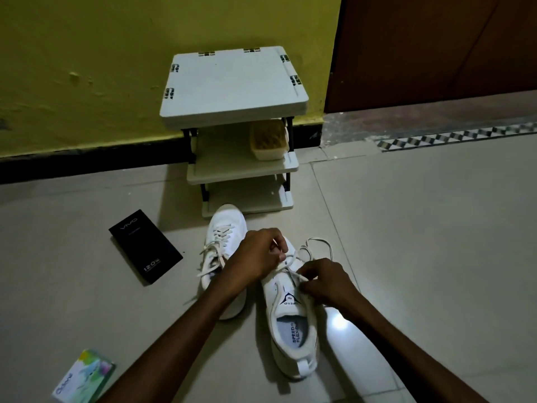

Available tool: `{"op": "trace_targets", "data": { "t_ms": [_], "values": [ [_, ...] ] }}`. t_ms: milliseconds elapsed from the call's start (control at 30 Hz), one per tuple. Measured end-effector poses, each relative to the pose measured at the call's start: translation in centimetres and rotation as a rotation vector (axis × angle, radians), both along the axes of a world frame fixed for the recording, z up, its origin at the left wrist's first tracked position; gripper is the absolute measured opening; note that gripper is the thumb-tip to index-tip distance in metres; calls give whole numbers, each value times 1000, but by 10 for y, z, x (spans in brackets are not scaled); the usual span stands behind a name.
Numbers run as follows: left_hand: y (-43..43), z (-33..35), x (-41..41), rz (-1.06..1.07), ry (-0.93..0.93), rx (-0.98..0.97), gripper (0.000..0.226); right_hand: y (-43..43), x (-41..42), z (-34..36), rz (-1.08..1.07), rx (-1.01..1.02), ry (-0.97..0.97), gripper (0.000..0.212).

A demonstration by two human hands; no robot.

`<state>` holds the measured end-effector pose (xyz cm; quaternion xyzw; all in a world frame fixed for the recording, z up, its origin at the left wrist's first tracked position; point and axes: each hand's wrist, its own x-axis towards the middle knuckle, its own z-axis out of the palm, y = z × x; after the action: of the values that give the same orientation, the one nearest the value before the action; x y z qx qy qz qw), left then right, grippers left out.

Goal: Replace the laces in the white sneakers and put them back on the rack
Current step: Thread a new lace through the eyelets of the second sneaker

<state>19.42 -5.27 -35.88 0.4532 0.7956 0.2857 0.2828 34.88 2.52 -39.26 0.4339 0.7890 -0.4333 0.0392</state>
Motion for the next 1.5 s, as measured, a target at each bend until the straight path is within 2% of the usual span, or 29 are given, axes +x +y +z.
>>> {"op": "trace_targets", "data": {
  "t_ms": [100,300,567,800,1200,1500],
  "values": [
    [-5,-16,4,-32,-3,-77,20,4,6,-1,-150,-257,94,17],
    [-6,-43,21,-35,62,-11,26,4,9,-5,-251,-376,118,19],
    [-7,-46,19,32,69,43,51,3,8,-4,-281,-405,145,16],
    [-4,-52,24,52,200,80,40,1,9,-6,-320,-402,152,15],
    [-9,-68,30,241,36,102,36,2,8,-9,-297,-390,151,17],
    [-11,-73,36,344,-7,146,38,2,9,-10,-315,-400,214,18]
  ]
}}
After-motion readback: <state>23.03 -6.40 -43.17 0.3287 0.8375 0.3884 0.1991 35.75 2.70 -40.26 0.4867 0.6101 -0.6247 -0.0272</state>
